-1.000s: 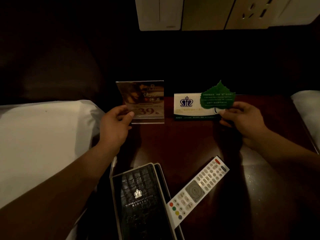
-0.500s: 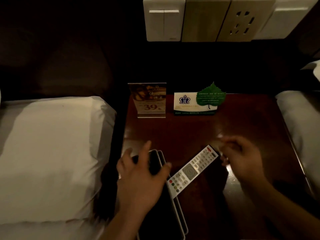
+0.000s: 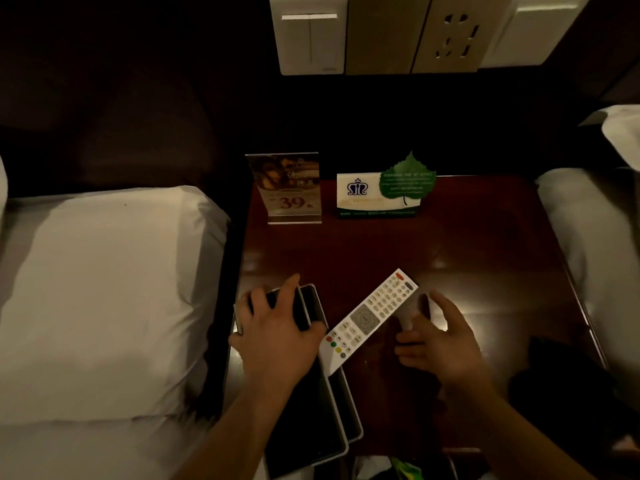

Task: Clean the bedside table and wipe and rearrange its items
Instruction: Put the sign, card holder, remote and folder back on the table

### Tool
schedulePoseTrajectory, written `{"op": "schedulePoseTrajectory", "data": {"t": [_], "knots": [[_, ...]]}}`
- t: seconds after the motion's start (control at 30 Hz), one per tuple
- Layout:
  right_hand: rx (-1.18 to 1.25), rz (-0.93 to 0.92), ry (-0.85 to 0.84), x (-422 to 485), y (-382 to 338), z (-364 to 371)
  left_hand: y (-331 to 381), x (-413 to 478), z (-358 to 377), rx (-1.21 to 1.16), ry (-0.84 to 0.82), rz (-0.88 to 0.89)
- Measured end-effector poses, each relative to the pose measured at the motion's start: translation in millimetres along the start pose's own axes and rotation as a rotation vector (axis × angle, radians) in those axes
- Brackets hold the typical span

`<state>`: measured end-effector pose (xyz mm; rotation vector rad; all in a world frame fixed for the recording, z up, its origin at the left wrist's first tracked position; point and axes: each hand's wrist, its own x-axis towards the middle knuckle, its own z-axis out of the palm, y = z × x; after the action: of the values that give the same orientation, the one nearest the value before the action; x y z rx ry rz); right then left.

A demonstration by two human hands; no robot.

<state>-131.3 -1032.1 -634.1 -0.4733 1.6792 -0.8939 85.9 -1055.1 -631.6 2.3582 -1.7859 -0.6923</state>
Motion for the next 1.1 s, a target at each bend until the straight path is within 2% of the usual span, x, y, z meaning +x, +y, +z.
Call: {"op": "schedulePoseTrajectory", "data": {"t": [0.13, 0.23, 0.43, 0.57, 0.73, 0.87, 0.97, 1.1], "knots": [[-0.166, -0.057, -0.048, 10.6, -11.2, 2.0, 0.0, 2.3, -7.7, -0.169, 0.003, -0.036], [-0.276, -0.073, -0.071, 18.4, -17.3, 2.7, -7.2, 0.9, -12.9, -0.320, 0.035, 0.002], [-0.209, -0.052, -0.130, 29.2, -29.1, 1.1, -25.2, -7.9, -26.2, -0.794, -0.007, 0.038], [-0.316, -0.113, -0.166, 31.0, -29.1, 5.8, -36.4, -10.9, -28.4, -0.995, -0.003, 0.003], [-0.667, -0.253, -0.066, 40.6, -37.4, 23.2, -41.0, -11.6, -26.7, -1.046, -0.044, 0.017], [-0.895, -0.275, -0.104, 44.7, -47.7, 38.8, -42.0, -11.3, -24.6, -1.057, -0.062, 0.050], [-0.850, -0.255, -0.148, 45.1, -54.3, 48.7, -42.4, -10.3, -21.6, -1.060, -0.041, 0.080], [-0.572, -0.160, -0.302, 42.3, -59.5, 70.8, -42.8, -9.0, -19.1, -1.079, -0.022, 0.096]]}}
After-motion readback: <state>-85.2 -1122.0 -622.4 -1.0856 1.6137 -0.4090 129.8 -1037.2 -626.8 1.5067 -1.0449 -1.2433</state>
